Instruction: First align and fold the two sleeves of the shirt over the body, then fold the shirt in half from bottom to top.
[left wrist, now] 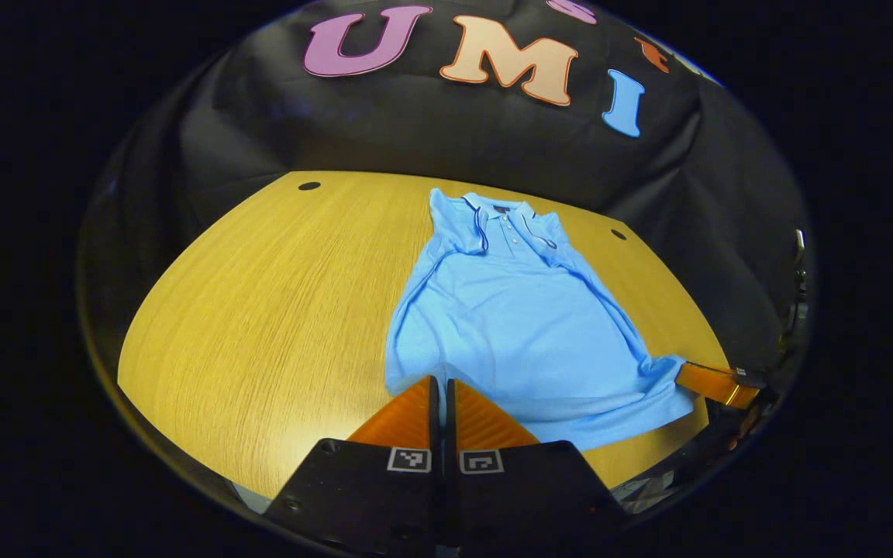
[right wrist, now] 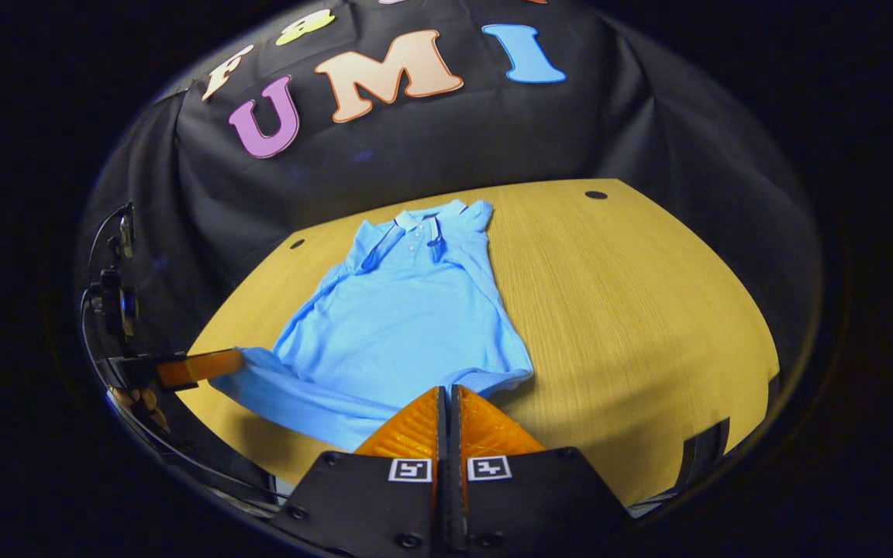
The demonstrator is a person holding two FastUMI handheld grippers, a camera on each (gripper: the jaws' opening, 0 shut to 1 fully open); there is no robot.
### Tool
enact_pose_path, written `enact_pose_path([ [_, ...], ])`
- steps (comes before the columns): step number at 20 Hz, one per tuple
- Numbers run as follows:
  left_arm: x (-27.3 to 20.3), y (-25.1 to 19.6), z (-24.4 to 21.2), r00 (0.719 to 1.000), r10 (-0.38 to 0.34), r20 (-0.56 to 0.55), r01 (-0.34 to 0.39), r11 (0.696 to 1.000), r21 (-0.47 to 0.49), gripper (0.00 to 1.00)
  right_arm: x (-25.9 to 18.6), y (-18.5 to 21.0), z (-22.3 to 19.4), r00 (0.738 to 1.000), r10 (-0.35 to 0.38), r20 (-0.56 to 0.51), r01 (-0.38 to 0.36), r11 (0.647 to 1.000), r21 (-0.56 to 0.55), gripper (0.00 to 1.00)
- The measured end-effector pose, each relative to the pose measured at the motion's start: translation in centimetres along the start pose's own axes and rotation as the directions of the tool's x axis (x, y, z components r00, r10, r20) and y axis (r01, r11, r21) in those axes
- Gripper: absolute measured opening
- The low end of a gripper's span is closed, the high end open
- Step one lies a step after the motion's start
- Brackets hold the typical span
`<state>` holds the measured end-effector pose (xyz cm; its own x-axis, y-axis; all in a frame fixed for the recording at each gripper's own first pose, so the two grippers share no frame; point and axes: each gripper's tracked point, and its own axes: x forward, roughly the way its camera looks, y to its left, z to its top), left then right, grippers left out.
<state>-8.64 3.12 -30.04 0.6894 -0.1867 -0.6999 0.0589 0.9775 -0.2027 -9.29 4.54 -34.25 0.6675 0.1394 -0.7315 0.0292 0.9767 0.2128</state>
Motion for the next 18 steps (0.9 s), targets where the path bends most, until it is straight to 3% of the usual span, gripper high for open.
enact_pose_path([
  [18, 10.2, -0.6, 19.1, 0.98, -0.135, 0.145, 0.132, 0.991, 0.03, 0.0, 11.0, 2.6, 19.0, 0.975, 0.028, 0.223, -0.042, 0.998, 0.056, 0.02],
])
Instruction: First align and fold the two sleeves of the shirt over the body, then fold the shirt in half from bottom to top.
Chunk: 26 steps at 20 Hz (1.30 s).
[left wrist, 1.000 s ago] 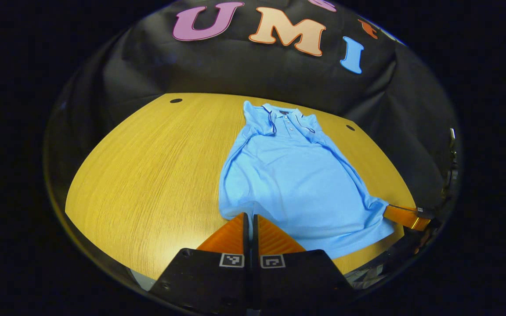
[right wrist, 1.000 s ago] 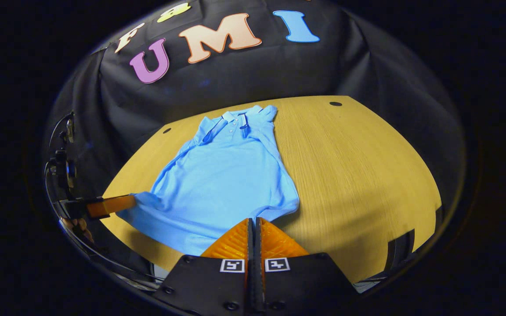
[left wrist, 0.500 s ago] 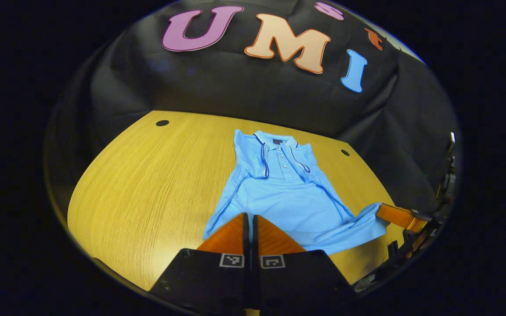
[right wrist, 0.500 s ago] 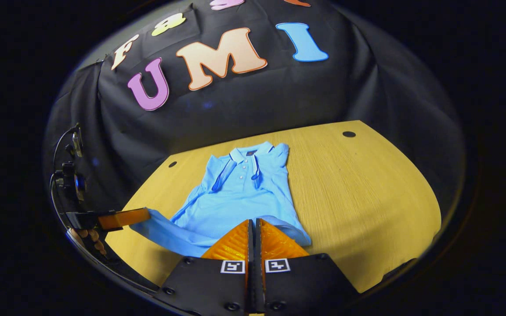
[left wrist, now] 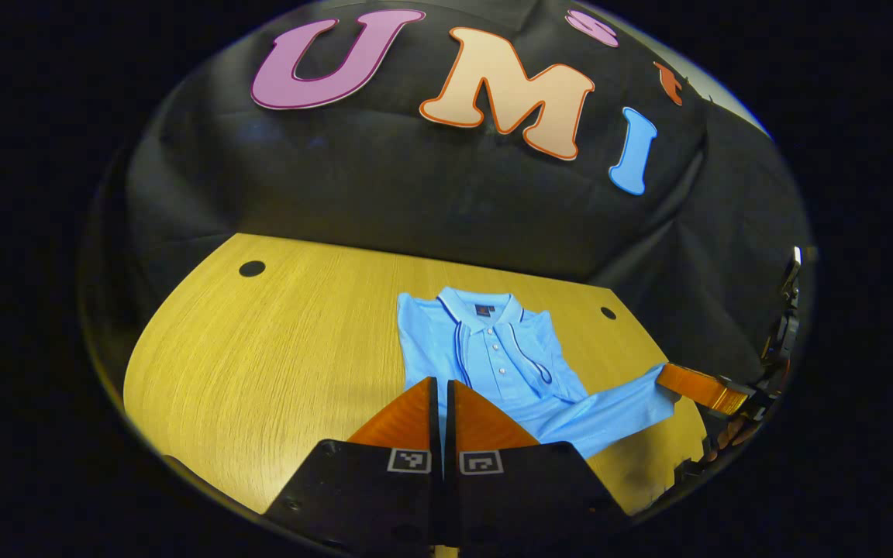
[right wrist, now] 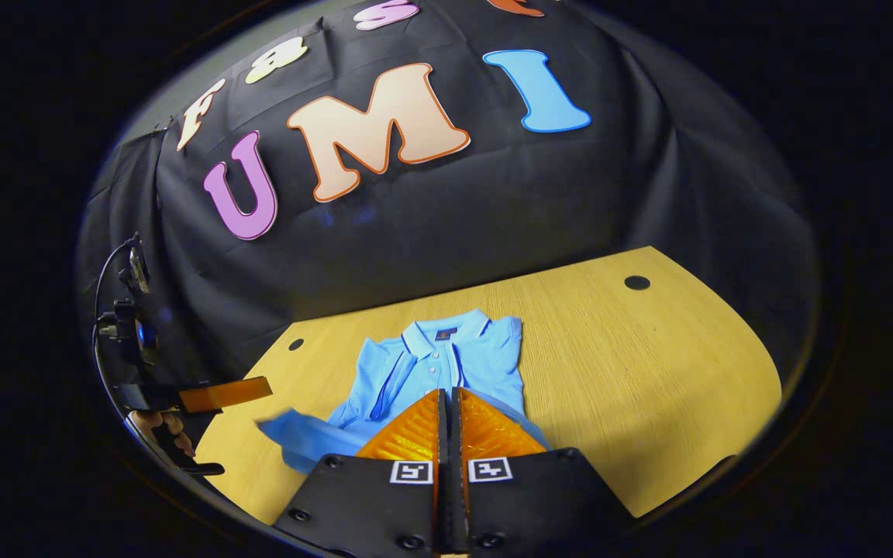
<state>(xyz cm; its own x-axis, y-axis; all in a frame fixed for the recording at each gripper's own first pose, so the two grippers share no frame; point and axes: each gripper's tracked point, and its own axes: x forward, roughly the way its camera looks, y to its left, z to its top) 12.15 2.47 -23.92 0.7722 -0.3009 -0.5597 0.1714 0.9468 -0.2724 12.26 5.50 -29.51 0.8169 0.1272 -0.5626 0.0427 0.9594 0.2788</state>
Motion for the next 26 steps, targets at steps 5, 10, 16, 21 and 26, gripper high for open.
enact_pose_path([
  [5, 4.6, 1.2, 3.3, 1.0, -0.019, 0.007, 0.019, 0.999, 0.046, 0.0, 5.3, 0.0, 2.4, 1.0, -0.02, 0.021, 0.021, 0.999, -0.036, 0.02],
  [10, 9.1, 1.8, 0.9, 0.996, -0.027, -0.081, 0.033, 0.996, 0.084, 0.0, 10.6, -1.3, 2.8, 0.997, -0.077, 0.001, 0.077, 0.997, -0.019, 0.02],
  [16, 11.1, 3.2, -1.6, 0.991, -0.056, -0.124, 0.055, 0.998, -0.009, 0.01, 13.6, -2.5, 1.3, 0.991, -0.132, -0.026, 0.132, 0.991, -0.018, 0.03],
  [21, 10.7, 4.0, -3.2, 0.989, -0.036, -0.141, 0.039, 0.999, 0.02, 0.97, 13.7, -2.6, 0.2, 0.988, -0.146, -0.044, 0.142, 0.987, -0.068, 0.02],
  [26, 6.5, 2.5, -6.5, 0.986, -0.05, -0.157, 0.056, 0.998, 0.039, 0.97, 12.1, -1.2, 0.4, 0.992, -0.119, -0.029, 0.116, 0.989, -0.092, 0.0],
])
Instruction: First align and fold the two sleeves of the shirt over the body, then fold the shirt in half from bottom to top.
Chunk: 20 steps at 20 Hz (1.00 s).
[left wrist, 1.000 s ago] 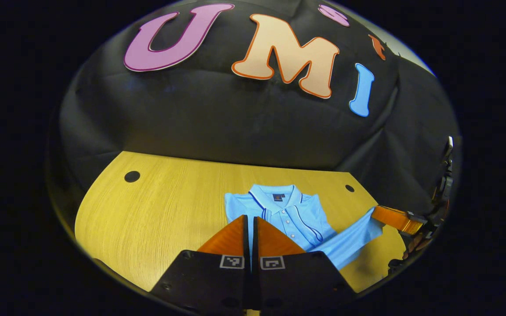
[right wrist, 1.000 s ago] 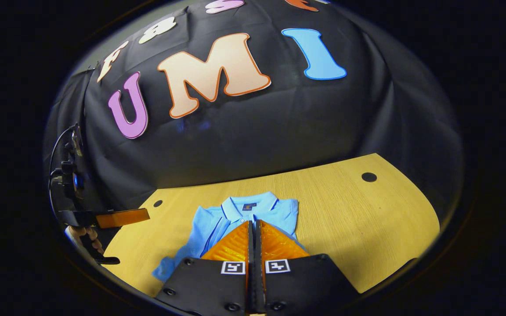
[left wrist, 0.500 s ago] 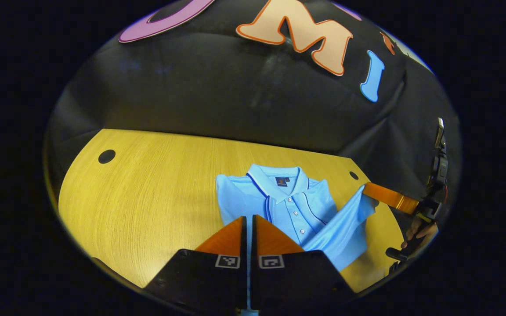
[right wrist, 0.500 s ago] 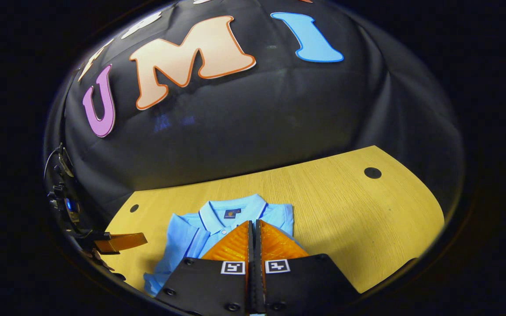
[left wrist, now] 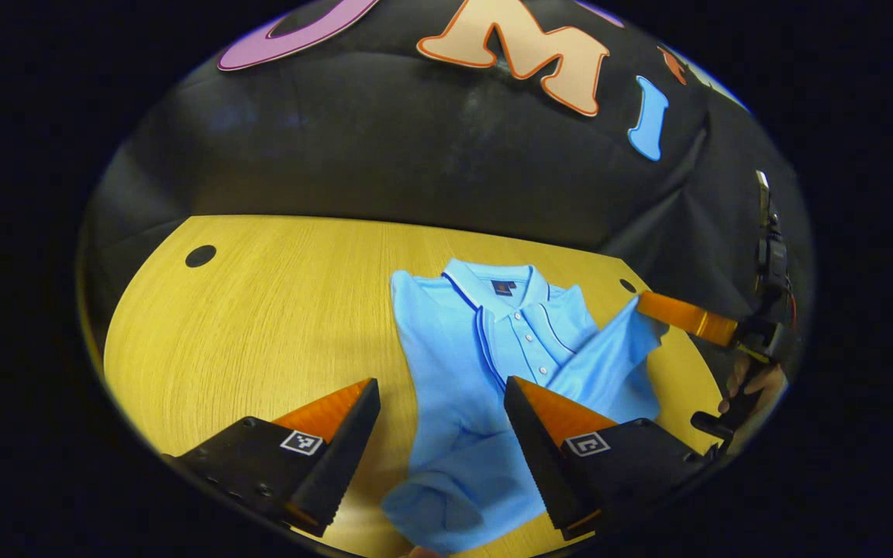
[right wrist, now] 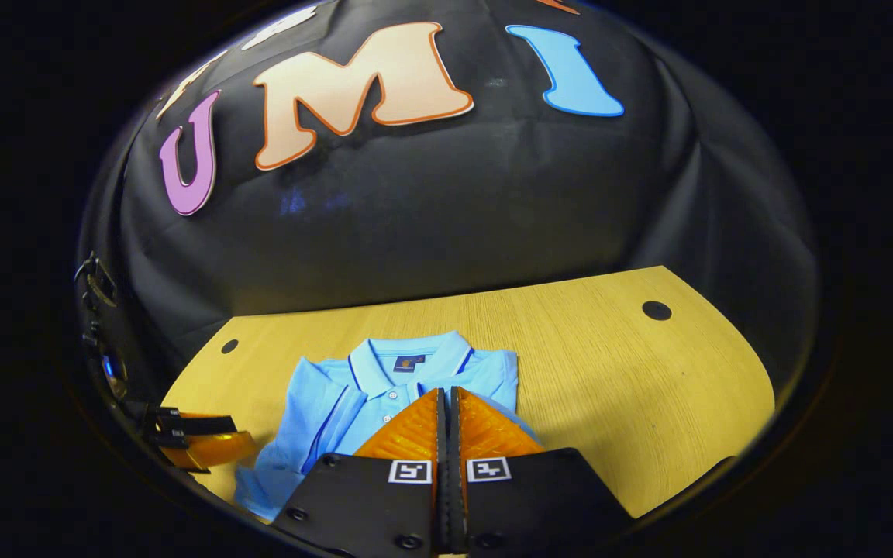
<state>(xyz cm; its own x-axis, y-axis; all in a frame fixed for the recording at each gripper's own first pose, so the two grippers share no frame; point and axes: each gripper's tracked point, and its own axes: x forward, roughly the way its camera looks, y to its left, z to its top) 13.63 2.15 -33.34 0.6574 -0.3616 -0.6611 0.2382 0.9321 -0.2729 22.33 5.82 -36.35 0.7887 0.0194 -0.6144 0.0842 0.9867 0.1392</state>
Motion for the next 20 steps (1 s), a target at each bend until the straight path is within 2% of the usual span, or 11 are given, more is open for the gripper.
enact_pose_path([
  [5, -2.9, -1.1, -5.8, 0.998, 0.008, -0.068, -0.01, 1.0, -0.024, 0.96, -1.5, 0.4, -0.8, 1.0, 0.015, -0.006, -0.015, 1.0, -0.009, 0.02],
  [8, -2.8, -1.0, -8.5, 0.993, 0.026, -0.117, -0.03, 0.999, -0.031, 0.9, -2.2, 0.4, -1.1, 1.0, 0.02, -0.01, -0.02, 1.0, -0.015, 0.02],
  [9, -2.7, -0.5, -8.7, 0.992, 0.049, -0.116, -0.051, 0.999, -0.019, 0.8, -2.3, 0.5, -1.2, 1.0, 0.022, -0.01, -0.022, 1.0, -0.016, 0.0],
  [10, -2.5, -0.2, -8.5, 0.992, 0.066, -0.103, -0.066, 0.998, -0.001, 0.79, -2.5, 0.5, -1.1, 1.0, 0.023, -0.009, -0.023, 1.0, -0.016, 0.0],
  [12, -2.3, 0.3, -8.6, 0.989, 0.091, -0.113, -0.089, 0.996, 0.019, 0.47, -2.8, 0.5, -1.2, 1.0, 0.027, -0.008, -0.027, 0.999, -0.021, 0.02],
  [13, -2.3, 0.5, -8.6, 0.988, 0.104, -0.117, -0.101, 0.994, 0.028, 0.25, -3.0, 0.5, -1.2, 1.0, 0.027, -0.007, -0.027, 0.999, -0.024, 0.02],
  [15, -2.4, 0.4, -8.2, 0.988, 0.109, -0.11, -0.106, 0.994, 0.035, 0.03, -3.2, 0.5, -1.2, 1.0, 0.029, -0.006, -0.029, 0.999, -0.025, 0.0],
  [16, -2.4, 0.1, -8.0, 0.989, 0.098, -0.111, -0.095, 0.995, 0.03, 0.0, -3.3, 0.5, -1.1, 1.0, 0.03, -0.004, -0.03, 0.999, -0.024, 0.02],
  [17, -2.6, -0.1, -7.7, 0.99, 0.091, -0.108, -0.089, 0.996, 0.026, 0.0, -3.5, 0.6, -0.9, 1.0, 0.031, -0.001, -0.031, 0.999, -0.022, 0.0],
  [20, -3.3, -0.9, -4.9, 0.997, 0.056, -0.058, -0.055, 0.998, 0.02, 0.0, -3.9, 0.6, 0.0, 0.999, 0.037, 0.024, -0.037, 0.999, -0.01, 0.02],
])
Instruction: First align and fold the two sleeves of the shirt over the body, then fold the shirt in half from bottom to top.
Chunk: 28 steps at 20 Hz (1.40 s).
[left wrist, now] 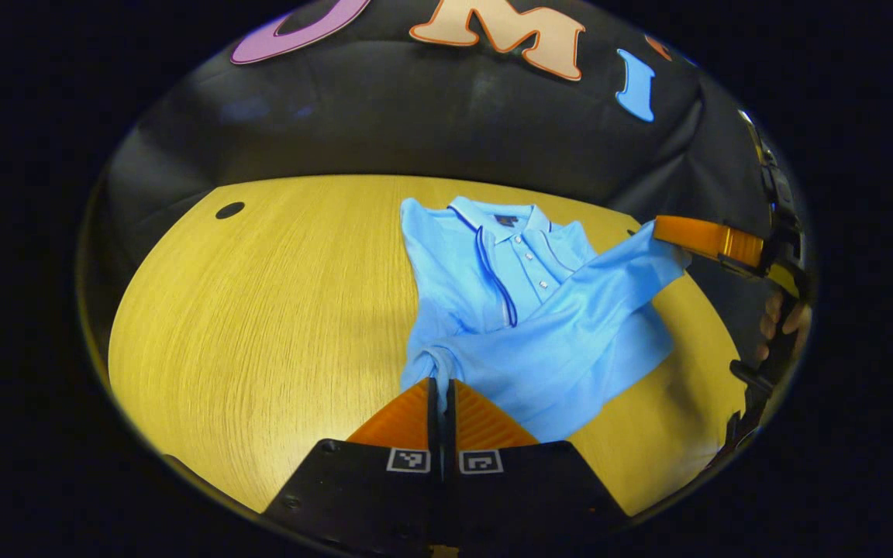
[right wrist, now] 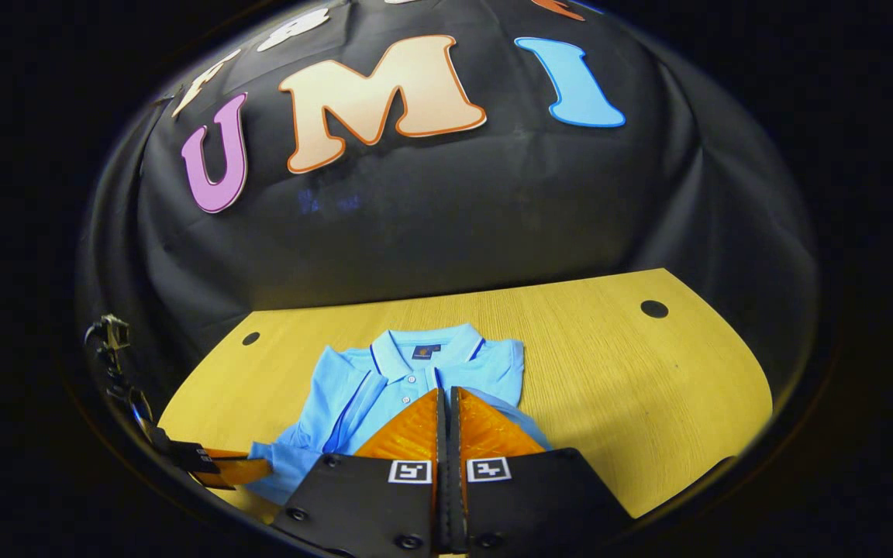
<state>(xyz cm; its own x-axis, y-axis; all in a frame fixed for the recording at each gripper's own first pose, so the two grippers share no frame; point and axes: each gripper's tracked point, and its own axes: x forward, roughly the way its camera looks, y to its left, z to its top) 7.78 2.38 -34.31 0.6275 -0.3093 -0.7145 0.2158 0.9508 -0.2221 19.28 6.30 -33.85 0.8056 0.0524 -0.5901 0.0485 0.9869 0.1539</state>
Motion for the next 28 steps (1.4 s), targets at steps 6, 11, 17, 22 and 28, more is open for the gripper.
enact_pose_path([
  [6, 0.2, -0.8, 7.6, 0.991, -0.04, 0.126, 0.039, 0.999, 0.01, 0.0, 0.2, -0.7, 1.2, 1.0, -0.005, 0.031, 0.004, 0.999, 0.039, 0.02],
  [11, 3.2, -0.6, 12.1, 0.985, -0.062, 0.16, 0.056, 0.997, 0.046, 0.0, 2.1, -2.0, 2.1, 0.999, -0.034, 0.042, 0.032, 0.998, 0.052, 0.02],
  [17, 9.4, 1.1, 12.9, 0.993, -0.046, 0.105, 0.041, 0.998, 0.044, 0.0, 6.9, -3.8, 2.4, 0.995, -0.09, 0.036, 0.088, 0.994, 0.061, 0.02],
  [22, 12.7, 2.5, 10.8, 0.998, -0.024, 0.056, 0.024, 1.0, 0.008, 0.0, 9.7, -4.7, -0.1, 0.99, -0.136, -0.021, 0.137, 0.989, 0.06, 0.04],
  [28, 10.5, 3.0, 12.1, 0.992, 0.011, 0.127, -0.014, 1.0, 0.024, 0.97, 7.8, -3.5, 1.0, 0.992, -0.123, 0.029, 0.123, 0.992, 0.014, 0.99],
])
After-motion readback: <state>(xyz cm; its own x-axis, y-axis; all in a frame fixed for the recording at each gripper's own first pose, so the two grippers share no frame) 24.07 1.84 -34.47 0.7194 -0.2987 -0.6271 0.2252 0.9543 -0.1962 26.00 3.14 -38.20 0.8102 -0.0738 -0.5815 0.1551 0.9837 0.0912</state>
